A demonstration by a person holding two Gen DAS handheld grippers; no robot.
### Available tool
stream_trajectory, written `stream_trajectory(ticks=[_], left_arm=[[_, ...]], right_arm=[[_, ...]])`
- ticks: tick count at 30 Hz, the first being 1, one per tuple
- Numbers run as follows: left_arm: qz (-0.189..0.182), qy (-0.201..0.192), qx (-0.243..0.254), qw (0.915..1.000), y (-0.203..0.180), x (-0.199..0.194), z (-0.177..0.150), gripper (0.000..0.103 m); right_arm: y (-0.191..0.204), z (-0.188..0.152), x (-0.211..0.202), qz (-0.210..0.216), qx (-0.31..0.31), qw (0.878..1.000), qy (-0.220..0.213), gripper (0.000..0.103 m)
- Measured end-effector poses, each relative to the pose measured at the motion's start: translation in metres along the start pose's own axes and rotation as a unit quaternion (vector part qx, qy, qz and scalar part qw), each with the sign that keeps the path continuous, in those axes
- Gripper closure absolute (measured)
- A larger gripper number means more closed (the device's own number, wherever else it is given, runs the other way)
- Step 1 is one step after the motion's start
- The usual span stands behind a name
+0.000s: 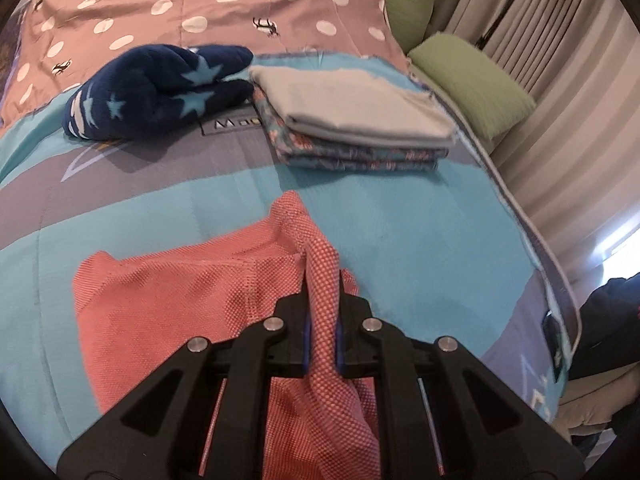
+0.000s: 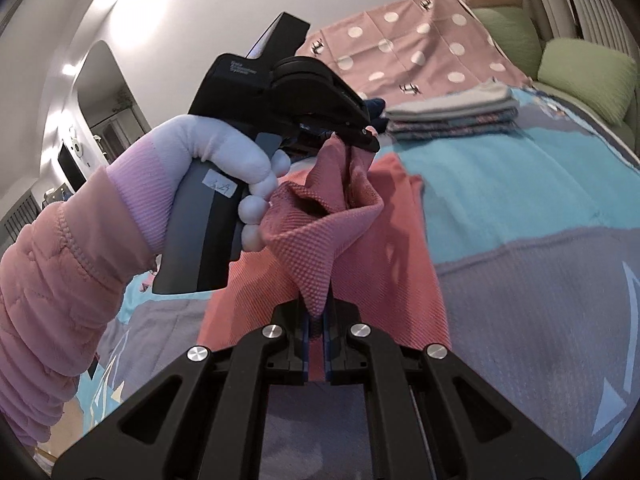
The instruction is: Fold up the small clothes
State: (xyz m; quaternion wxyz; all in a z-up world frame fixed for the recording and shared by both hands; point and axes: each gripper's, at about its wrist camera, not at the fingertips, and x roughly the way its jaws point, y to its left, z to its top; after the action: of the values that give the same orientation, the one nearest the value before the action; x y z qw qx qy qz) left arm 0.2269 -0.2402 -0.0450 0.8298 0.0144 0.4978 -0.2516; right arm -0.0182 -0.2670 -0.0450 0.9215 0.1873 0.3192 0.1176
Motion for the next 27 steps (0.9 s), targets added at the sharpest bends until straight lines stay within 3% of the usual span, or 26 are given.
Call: stream_trajectory(ticks=[4, 7, 9, 11, 15, 20, 27], left_arm=[[0.014, 0.012, 0.023, 0.9995, -0.015, 0.016, -0.008, 0.095], [0.029, 0.009, 0.04, 0.9987, -0.023, 0.021, -0.01, 0.089], [0.02, -0.001, 0.04, 0.999, -0.026, 0.015, -0.009, 0.08], [0.007, -0.021, 0.051, 0.9985, -0.033, 0.0, -0.011, 0.077], [-0.009, -0.071, 0.086, 0.9937, -0.045, -0.044, -0.025, 0.052], [-0.009, -0.113, 0.108, 0.9877, -0.028, -0.096, -0.076, 0.038], [0.071, -0.118, 0.11, 0.9843, 0.018, -0.13, -0.181, 0.032]], right_arm=[[-0.01, -0.006, 0.001, 0.01, 0.018, 1.0, 0.018, 0.098], [-0.015, -0.009, 0.003, 0.013, 0.028, 0.999, 0.03, 0.096], [-0.022, -0.01, 0.002, 0.011, 0.04, 0.998, 0.038, 0.083], [-0.03, -0.012, -0.002, 0.013, 0.05, 0.998, 0.039, 0.079], [-0.044, -0.013, -0.009, 0.028, 0.069, 0.996, 0.043, 0.075], [-0.056, -0.013, -0.018, 0.043, 0.089, 0.994, 0.046, 0.069], [-0.057, -0.01, -0.011, 0.05, 0.09, 0.992, 0.069, 0.068]])
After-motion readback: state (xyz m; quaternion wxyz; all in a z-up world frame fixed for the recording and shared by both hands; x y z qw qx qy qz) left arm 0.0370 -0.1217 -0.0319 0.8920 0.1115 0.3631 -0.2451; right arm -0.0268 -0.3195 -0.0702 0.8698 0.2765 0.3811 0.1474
